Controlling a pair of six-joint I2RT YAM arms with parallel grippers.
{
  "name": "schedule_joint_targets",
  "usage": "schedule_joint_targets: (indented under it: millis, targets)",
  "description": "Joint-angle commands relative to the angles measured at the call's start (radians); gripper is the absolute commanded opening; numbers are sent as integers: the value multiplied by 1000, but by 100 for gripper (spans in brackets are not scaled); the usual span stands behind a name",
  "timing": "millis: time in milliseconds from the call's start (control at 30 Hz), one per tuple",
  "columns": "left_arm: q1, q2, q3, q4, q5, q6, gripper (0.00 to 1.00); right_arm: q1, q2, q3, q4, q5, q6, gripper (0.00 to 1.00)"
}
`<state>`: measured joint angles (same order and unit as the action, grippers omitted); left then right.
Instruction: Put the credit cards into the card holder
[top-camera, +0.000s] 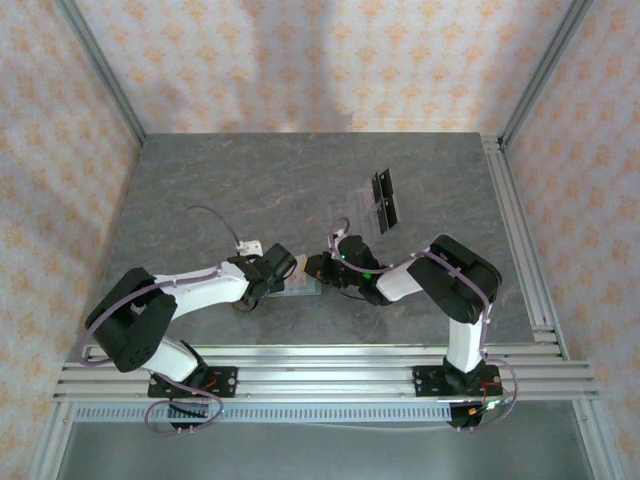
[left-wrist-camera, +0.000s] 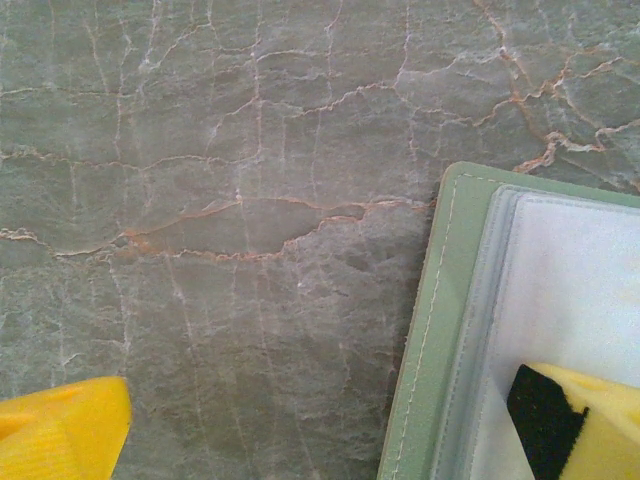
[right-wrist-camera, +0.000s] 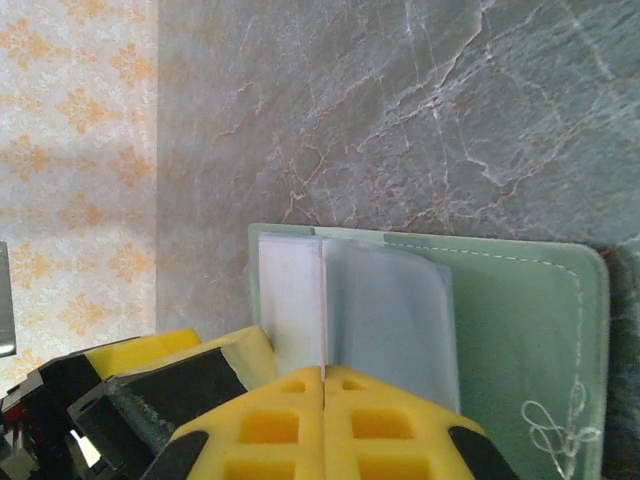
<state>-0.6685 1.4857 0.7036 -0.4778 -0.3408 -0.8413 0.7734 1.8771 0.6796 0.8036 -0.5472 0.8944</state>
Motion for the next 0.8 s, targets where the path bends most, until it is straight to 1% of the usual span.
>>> schedule_joint_targets:
  millis: [0, 233, 500, 767]
  targets:
    - [-6, 14, -33, -55, -4, -10, 100, 6, 15, -5, 58, -9, 12, 0]
    - [-6, 20, -34, -54, -4, -12, 100, 6, 45, -4, 95, -25, 37, 0]
    - [-7, 24, -32, -55, -5, -11, 100, 6, 23, -41, 139, -8, 64, 0]
    - [-7, 16, -35, -56, -7, -11, 100, 6, -40, -55, 89, 10, 43, 0]
